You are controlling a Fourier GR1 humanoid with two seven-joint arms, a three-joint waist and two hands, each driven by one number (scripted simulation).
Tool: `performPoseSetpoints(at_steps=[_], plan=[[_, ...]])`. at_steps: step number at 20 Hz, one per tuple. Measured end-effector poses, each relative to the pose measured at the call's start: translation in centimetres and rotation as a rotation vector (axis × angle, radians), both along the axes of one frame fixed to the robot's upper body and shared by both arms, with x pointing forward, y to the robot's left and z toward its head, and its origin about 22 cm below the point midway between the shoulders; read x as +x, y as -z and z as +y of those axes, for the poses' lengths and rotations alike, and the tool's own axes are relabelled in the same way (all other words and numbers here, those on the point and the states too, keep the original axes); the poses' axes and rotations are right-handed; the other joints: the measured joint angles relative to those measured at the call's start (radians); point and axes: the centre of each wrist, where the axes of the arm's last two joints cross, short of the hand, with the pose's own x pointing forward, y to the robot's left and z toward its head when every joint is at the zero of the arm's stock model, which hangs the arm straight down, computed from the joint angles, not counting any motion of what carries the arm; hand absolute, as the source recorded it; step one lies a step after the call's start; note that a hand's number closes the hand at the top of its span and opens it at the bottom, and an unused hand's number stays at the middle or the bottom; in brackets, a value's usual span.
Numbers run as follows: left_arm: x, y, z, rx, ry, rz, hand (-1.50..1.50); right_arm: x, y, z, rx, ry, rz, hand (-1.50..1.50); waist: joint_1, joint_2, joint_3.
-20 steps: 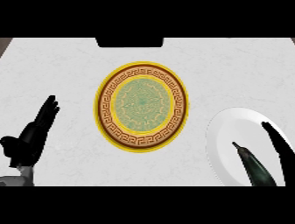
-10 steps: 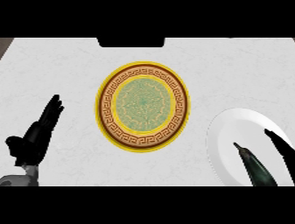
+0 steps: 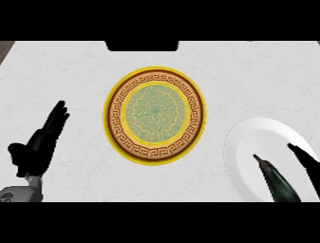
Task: Pick the eggplant from the plate and place it in the plate
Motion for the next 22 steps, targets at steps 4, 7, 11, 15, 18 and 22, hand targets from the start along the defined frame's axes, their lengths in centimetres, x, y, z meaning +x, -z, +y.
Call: performPoseSetpoints(at_steps=[4, 7, 11, 15, 18, 22], plan=[[-0.5, -0.6, 0.8, 0.002, 0.007, -0.001, 0.00, 0.6, 1.6, -0.4, -0.005, 0.005, 0.049, -1.50, 0.002, 0.000, 0.000], [-0.5, -0.4, 0.8, -0.004, 0.005, -0.003, 0.00, 1.2, 2.9, -0.6, -0.014, 0.012, 0.071, -1.50, 0.001, 0.000, 0.001], [-0.3, 0.0, 1.0, -0.004, 0.005, 0.003, 0.00, 1.4, 3.8, -0.3, -0.044, 0.004, 0.093, -1.50, 0.000, 0.000, 0.001], [-0.5, -0.3, 1.1, -0.004, 0.005, 0.006, 0.00, 2.2, 5.1, -0.4, -0.075, 0.013, 0.117, -1.50, 0.001, -0.001, 0.001], [0.1, -0.2, 0.7, -0.005, -0.001, 0.005, 0.00, 2.7, 6.4, -1.1, -0.085, 0.019, 0.140, 1.50, 0.000, -0.001, 0.001], [0.5, -0.2, 0.9, -0.003, -0.002, -0.003, 0.00, 2.7, 7.2, -1.4, -0.070, -0.020, 0.144, 1.50, -0.002, -0.006, -0.010]])
